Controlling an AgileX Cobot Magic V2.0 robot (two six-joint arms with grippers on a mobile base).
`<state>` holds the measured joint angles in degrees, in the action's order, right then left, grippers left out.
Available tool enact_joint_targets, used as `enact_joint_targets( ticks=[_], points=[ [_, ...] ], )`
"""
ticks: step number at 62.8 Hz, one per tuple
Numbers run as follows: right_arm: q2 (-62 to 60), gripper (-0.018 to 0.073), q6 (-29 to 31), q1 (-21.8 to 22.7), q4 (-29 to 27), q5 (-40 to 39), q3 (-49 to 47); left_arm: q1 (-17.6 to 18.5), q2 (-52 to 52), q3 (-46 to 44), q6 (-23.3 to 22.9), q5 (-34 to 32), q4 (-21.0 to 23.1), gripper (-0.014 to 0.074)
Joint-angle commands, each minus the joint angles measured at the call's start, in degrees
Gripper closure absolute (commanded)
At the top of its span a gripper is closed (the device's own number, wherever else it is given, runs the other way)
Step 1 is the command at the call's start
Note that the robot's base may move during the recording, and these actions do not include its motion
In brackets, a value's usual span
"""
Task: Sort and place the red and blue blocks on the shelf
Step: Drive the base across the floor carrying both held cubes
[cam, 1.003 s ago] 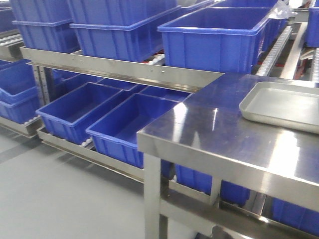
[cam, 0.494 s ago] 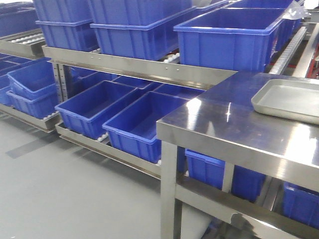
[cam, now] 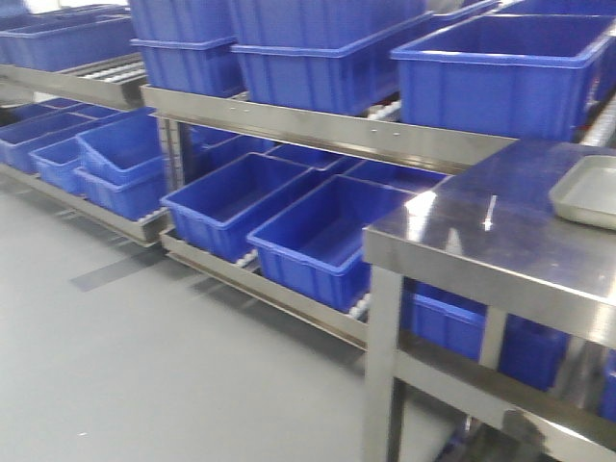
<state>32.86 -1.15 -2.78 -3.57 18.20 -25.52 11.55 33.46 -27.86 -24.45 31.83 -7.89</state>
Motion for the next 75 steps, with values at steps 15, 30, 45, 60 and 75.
enact_joint_targets(
  ticks=[15, 30, 45, 60, 75],
  points=[
    [0.35, 0.051, 0.31, 0.22, 0.45, -4.46, -1.64, -0.12, 0.31, -1.78, -0.12, -4.06, -0.15, 0.0472],
    [0.35, 0.051, 0.31, 0.22, 0.45, -4.46, -1.64, -0.12, 0.31, -1.78, -0.12, -4.06, -0.15, 0.0472],
    [0.35, 0.051, 0.31, 0.22, 0.45, -4.46, -1.64, -0.12, 0.31, -1.78, -0.12, -4.06, -0.15, 0.0472],
    [0.35, 0.051, 0.31, 0.22, 0.45, -4.46, -1.64, -0.12, 0.31, -1.78, -0.12, -4.06, -0.15, 0.0472],
    [0.35, 0.051, 0.31, 0.22, 0.45, -4.46, -1.64, -0.12, 0.31, -1.78, -0.12, -4.06, -0.15, 0.0472]
  ],
)
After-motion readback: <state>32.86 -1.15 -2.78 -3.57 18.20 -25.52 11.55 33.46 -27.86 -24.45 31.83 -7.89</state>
